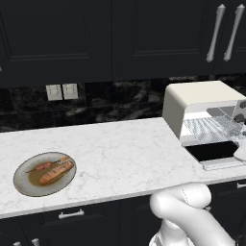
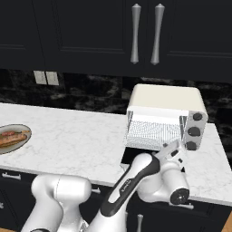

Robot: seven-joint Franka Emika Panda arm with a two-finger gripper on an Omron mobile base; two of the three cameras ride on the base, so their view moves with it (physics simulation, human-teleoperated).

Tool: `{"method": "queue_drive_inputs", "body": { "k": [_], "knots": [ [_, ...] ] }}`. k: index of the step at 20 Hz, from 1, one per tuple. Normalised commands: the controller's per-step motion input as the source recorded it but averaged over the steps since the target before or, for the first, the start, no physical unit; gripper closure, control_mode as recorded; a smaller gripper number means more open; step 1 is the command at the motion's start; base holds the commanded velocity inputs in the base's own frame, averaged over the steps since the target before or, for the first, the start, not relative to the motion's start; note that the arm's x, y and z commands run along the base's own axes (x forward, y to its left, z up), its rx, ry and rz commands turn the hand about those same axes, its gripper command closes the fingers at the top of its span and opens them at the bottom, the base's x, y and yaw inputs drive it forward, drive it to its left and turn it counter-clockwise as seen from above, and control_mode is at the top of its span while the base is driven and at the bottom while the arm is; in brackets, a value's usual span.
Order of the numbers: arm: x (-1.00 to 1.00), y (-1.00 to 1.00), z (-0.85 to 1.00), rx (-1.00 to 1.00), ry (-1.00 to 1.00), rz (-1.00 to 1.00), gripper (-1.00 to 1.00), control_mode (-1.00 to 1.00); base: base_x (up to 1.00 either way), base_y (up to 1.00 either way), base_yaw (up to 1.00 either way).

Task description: Pick up the kebab skewer and baguette bread, and place them inside the toaster oven. Close the toaster oven door and start by setting the timer.

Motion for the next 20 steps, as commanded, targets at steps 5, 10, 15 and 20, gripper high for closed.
{"method": "queue_drive_inputs", "body": {
  "k": [5, 10, 15, 20],
  "knots": [
    [-0.85, 0.50, 0.61, -0.08, 0.08, -0.01, -1.00, -1.00, 0.00, 0.00, 0.00],
    [-0.65, 1.00, 0.39, -0.01, 0.18, -0.09, -1.00, -1.00, 0.00, 0.00, 0.00],
    [-0.32, 1.00, 0.67, 0.01, 0.15, -0.01, -1.00, -1.00, 0.00, 0.00, 0.00],
    [-0.30, 1.00, 0.57, 0.03, 0.14, -0.03, -1.00, -1.00, 0.00, 0.00, 0.00]
  ]
}}
